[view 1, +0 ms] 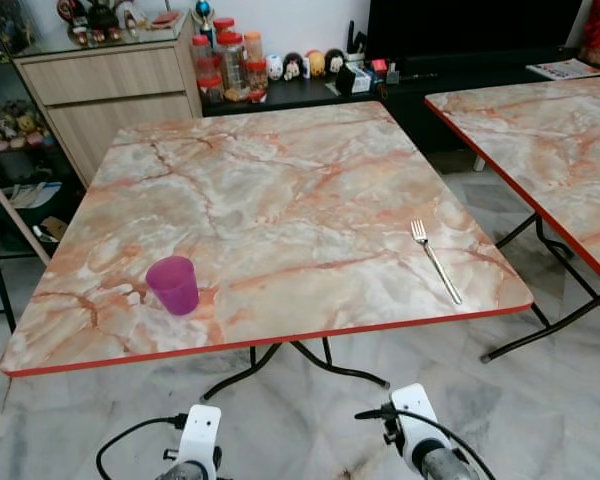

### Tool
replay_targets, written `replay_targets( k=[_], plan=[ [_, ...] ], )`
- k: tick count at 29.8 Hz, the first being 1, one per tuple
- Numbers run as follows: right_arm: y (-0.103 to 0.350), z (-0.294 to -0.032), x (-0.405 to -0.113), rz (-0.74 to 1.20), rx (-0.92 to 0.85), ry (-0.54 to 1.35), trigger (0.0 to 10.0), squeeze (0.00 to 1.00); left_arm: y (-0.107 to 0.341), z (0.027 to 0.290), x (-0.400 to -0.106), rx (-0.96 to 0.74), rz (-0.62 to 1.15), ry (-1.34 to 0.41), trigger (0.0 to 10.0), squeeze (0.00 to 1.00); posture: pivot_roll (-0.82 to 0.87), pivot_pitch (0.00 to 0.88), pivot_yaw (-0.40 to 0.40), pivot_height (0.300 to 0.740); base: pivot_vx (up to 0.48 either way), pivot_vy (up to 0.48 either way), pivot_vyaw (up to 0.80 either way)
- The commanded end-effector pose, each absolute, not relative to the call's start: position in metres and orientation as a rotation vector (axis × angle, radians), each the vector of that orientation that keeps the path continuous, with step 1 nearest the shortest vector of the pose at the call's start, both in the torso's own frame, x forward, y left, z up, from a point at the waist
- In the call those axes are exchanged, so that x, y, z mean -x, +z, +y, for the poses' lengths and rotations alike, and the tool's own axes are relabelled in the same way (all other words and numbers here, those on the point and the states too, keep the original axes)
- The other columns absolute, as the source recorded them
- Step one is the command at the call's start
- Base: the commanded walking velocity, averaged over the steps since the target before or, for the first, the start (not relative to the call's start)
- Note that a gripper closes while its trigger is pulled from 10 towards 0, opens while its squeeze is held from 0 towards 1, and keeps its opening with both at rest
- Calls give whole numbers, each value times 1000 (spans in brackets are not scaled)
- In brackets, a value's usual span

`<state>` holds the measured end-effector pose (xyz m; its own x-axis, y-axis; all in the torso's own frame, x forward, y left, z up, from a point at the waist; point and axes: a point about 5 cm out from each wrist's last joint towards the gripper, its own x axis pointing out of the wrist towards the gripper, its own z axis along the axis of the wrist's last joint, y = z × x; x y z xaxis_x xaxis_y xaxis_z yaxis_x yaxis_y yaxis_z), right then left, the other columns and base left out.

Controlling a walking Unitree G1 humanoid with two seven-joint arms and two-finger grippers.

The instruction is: Setting the table

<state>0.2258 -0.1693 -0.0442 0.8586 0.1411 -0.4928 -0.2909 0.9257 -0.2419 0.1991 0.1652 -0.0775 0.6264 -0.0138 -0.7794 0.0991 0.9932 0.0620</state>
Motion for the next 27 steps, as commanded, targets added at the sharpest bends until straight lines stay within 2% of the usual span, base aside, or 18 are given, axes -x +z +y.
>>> replay_targets(
  k=[1, 7, 12, 24, 27],
  plan=[
    [-35, -162, -233, 399, 336, 261, 10000, 0, -78, 169, -198, -113, 905, -64, 10000, 0, -90, 0, 61, 740, 0, 0, 0],
    [-6, -144, -253, 186, 336, 303, 10000, 0, -78, 169, -197, -121, 905, -71, 10000, 0, -95, 0, 68, 740, 0, 0, 0],
    [11, -130, -262, 87, 322, 342, 10000, 0, -78, 168, -197, -126, 905, -77, 10000, 0, -94, 0, 62, 740, 0, 0, 0],
    [33, -114, -273, -13, 276, 366, 10000, 0, -79, 167, -197, -134, 905, -89, 10000, 0, -90, 0, 62, 740, 0, 0, 0],
    [39, -111, -284, -10, 200, 325, 10000, 0, -78, 167, -197, -139, 904, -89, 10000, 0, -102, 0, 68, 740, 0, 0, 0]
  ],
)
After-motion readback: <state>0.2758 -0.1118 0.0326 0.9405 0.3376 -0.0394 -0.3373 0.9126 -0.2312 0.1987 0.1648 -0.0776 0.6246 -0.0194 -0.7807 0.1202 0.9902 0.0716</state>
